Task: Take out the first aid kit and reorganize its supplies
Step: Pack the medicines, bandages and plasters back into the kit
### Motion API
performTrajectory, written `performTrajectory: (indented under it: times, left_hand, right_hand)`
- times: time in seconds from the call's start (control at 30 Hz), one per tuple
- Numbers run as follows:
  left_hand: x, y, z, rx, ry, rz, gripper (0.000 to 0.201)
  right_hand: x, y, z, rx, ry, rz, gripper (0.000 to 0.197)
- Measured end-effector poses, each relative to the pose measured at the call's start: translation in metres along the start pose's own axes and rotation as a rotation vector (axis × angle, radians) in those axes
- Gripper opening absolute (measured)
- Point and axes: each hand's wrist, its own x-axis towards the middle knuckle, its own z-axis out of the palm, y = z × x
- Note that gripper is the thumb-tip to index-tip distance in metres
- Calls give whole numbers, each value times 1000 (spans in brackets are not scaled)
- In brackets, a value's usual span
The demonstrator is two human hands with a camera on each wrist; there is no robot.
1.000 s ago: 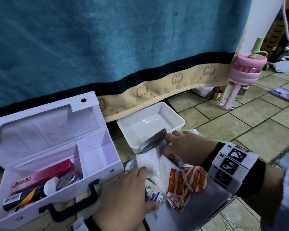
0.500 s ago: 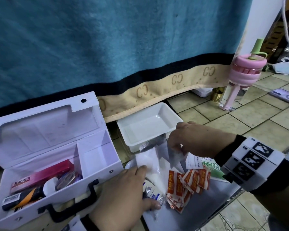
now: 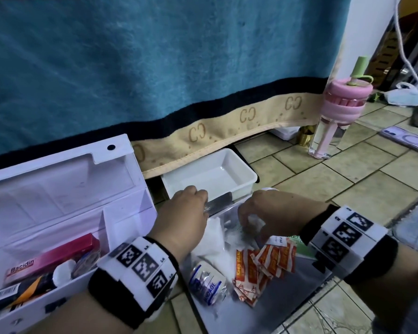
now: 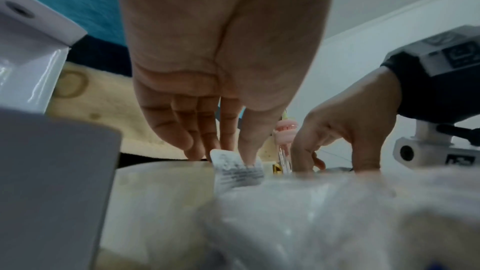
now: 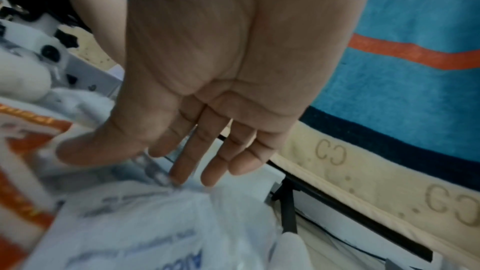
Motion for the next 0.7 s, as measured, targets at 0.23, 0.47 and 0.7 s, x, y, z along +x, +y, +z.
performTrajectory:
  times: [0.23,0.47,0.7]
  left_hand:
    - [8,3,4,38,-17,13,4]
    - [-17,1,-25,-268,312,42,8]
    - [-65,-44,-50,-356,493,156,17]
  right_hand:
    - [6,-2,16,-147,187,-89,20]
    - [-12,0,-12,7,434,-28,20]
    - [-36,-17,-43,379,554,67,9]
